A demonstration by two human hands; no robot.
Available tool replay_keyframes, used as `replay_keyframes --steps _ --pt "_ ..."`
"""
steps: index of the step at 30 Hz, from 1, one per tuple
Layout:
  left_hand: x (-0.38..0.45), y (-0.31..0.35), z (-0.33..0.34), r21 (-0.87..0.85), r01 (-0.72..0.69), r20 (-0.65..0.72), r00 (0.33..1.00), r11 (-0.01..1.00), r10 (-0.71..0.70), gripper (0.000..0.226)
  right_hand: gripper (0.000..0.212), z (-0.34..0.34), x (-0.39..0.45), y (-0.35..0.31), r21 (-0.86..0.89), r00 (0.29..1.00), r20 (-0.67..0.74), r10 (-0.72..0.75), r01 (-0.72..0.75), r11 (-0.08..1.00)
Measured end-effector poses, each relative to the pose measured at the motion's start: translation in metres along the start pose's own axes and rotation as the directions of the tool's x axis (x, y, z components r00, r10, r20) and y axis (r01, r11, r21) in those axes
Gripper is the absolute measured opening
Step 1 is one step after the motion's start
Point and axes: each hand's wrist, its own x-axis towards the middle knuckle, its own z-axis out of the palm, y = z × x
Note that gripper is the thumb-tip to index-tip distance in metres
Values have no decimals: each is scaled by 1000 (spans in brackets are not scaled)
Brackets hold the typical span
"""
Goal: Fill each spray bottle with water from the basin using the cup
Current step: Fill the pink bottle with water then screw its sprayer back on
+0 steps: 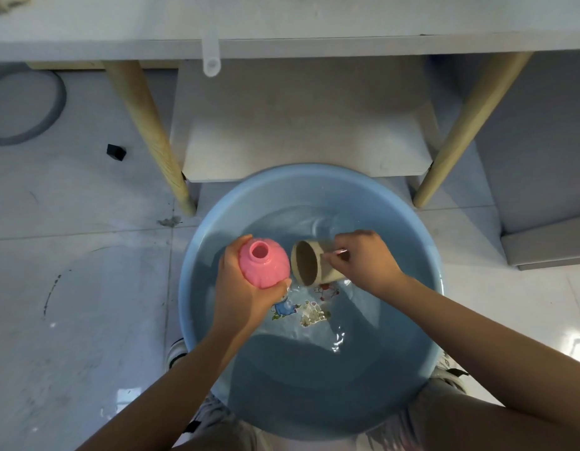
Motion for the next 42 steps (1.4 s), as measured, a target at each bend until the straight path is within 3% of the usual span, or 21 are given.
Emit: replay_keyframes --steps 3,6,9,13,19,23,30,42 --pt "-1 1 0 6 -4 0 1000 1000 4 93 40 -6 -2 3 273 955 -54 293 -268 924" --pt "-1 1 0 9 -1 4 1000 1000 1 94 39 -14 -4 2 483 891 12 453 -402 778" --pt "-1 0 1 25 8 3 1000 1000 -8 95 40 -23 -5 -3 573 867 1 498 -409 711" --pt "-1 1 1 30 16 2 1000 999 -16 93 42 -38 -5 -13 600 865 -97 492 -343 722" --pt "-2 2 2 71 13 28 1000 997 -15 89 43 -60 -9 -30 553 900 -275 338 -139 821" --pt "-2 5 2 79 -4 47 999 997 0 87 37 -71 -13 -41 389 915 -384 125 37 920" --pt "-3 9 1 66 17 54 998 998 -20 83 36 -71 -8 -51 33 805 -551 -221 285 958" --pt "-5 17 1 85 10 86 996 996 -17 85 35 -74 -6 -51 -148 694 -598 -401 396 906"
